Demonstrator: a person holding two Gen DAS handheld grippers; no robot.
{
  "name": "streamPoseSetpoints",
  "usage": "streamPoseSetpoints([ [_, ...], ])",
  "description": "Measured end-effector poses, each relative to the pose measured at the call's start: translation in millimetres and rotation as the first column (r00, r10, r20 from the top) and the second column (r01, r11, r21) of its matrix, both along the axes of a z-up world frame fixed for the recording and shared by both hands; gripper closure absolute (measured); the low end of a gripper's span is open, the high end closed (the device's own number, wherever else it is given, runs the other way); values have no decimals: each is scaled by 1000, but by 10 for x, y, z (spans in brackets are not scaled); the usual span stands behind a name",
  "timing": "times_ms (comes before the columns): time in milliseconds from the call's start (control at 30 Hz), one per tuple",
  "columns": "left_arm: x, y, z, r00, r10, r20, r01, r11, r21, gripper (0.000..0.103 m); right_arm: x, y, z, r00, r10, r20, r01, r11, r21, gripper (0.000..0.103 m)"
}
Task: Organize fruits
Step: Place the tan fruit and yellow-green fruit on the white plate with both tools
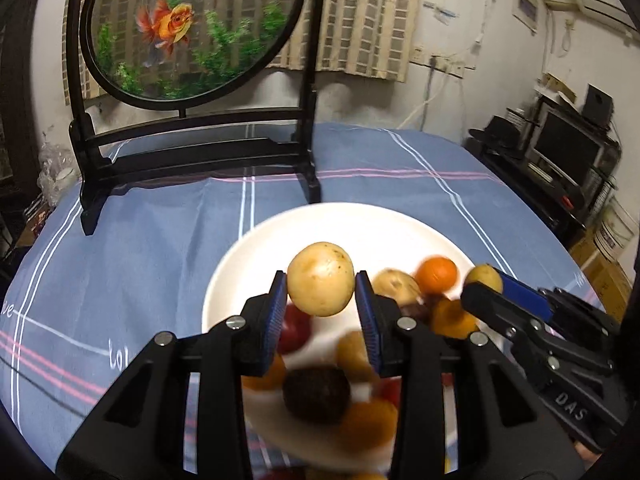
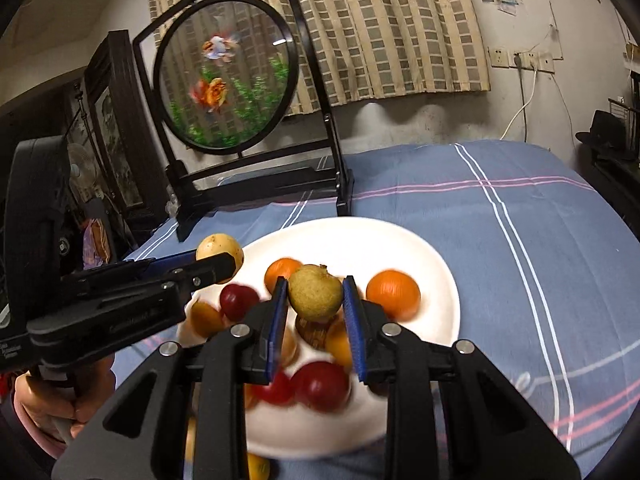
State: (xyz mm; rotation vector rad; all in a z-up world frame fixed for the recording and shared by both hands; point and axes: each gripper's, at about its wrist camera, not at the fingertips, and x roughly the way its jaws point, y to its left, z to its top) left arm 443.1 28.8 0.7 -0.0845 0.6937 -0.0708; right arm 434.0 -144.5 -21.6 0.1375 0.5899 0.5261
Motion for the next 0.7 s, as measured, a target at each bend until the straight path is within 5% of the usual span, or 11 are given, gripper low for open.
streamPoseSetpoints([
  [467, 385, 103, -224, 994, 43, -97, -41, 999, 19, 64, 331, 298, -179, 996, 51, -77, -57, 995, -77, 71],
  [567, 259, 144, -103, 997, 59, -55, -58, 998, 9, 42, 298, 263, -106, 996, 54, -73, -58, 996, -64, 56],
  [700, -28, 165, 146, 998, 65, 0, -65, 998, 16, 17, 135, 175, 105, 998, 61, -35, -62, 998, -30, 55],
])
